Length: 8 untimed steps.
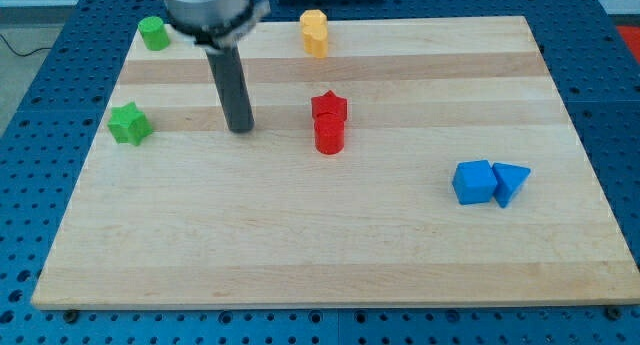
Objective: Push the green circle into the green star
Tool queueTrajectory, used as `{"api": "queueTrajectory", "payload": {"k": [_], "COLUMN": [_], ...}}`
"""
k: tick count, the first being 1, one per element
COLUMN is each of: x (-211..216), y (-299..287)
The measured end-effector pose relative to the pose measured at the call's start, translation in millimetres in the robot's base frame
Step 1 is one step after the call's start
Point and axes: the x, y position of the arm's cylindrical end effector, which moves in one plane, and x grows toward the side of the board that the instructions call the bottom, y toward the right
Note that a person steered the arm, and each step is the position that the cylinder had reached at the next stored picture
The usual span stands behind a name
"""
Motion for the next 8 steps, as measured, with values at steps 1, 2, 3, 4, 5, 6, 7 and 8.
{"api": "queueTrajectory", "payload": {"k": [1, 2, 3, 4, 5, 6, 7, 8], "x": [-74, -146, -182, -182, -182, -182, -182, -182], "y": [-1, -9, -29, -53, -82, -96, -107, -111]}}
